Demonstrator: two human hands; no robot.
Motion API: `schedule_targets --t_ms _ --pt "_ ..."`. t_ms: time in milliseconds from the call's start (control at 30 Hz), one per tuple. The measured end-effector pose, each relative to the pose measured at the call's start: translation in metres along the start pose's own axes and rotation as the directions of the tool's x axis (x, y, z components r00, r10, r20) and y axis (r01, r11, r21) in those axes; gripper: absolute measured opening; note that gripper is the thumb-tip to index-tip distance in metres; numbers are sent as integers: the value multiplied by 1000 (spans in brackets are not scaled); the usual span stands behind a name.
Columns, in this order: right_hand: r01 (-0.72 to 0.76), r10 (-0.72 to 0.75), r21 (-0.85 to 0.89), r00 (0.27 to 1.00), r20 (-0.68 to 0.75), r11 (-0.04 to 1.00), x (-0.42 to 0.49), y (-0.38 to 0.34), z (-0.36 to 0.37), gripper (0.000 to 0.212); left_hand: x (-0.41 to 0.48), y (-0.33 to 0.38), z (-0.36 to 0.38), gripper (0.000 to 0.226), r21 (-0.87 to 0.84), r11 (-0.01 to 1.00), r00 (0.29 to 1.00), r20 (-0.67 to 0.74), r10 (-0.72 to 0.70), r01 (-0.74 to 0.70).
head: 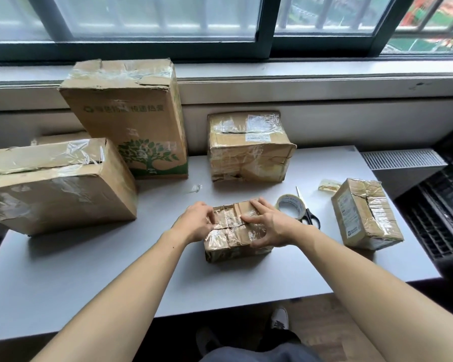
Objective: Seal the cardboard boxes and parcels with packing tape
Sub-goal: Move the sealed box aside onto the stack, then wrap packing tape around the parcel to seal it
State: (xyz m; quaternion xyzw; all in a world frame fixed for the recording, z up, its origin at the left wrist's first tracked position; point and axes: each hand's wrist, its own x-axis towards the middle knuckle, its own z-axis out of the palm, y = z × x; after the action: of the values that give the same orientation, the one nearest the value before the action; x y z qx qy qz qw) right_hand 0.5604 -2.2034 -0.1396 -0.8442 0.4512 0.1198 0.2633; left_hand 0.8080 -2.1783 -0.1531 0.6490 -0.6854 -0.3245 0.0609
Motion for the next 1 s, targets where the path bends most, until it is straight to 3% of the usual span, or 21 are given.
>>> schedule_targets --t_ms 133,200,267,333,433,500,600,667,733,867,1000 --pt "74 -73 25 996 -41 997 -4 5 -9 79 10 10 -5 14 18 999 999 9 -49 48" --pt "100 -80 171 989 -121 980 -5 11 -12 74 14 18 -5 6 24 997 995 -59 -77 78" --pt "43 39 298 964 -262 953 -4 24 -13 61 20 28 -2 7 11 996 990 -114 -84 86" --pt "-71 171 279 921 -351 958 1 46 -10 42 23 38 2 13 5 997 989 -127 -82 83" --pt "-223 286 232 913 -289 947 8 75 -1 32 27 51 9 18 14 997 988 -135 -73 75" --pt "-230 272 183 930 -249 956 11 87 5 25 27 59 14 19 16 997 987 -142 -77 80" --pt "-239 242 38 962 -124 970 11 99 15 37 24 72 18 19 10 995 982 -163 -92 95" --pt "-219 209 -98 973 -102 971 8 102 17 34 22 78 19 17 -2 993 976 -181 -118 120" --pt "-183 170 -112 979 -115 977 5 107 14 32 22 82 18 17 -28 989 973 -178 -146 143" --pt "-139 208 311 958 -199 940 9 109 -6 14 28 94 12 29 -33 988 970 -187 -156 153" --pt "71 174 576 916 -360 814 6 91 -44 4 42 120 1 45 -71 996 968 -244 -64 48"
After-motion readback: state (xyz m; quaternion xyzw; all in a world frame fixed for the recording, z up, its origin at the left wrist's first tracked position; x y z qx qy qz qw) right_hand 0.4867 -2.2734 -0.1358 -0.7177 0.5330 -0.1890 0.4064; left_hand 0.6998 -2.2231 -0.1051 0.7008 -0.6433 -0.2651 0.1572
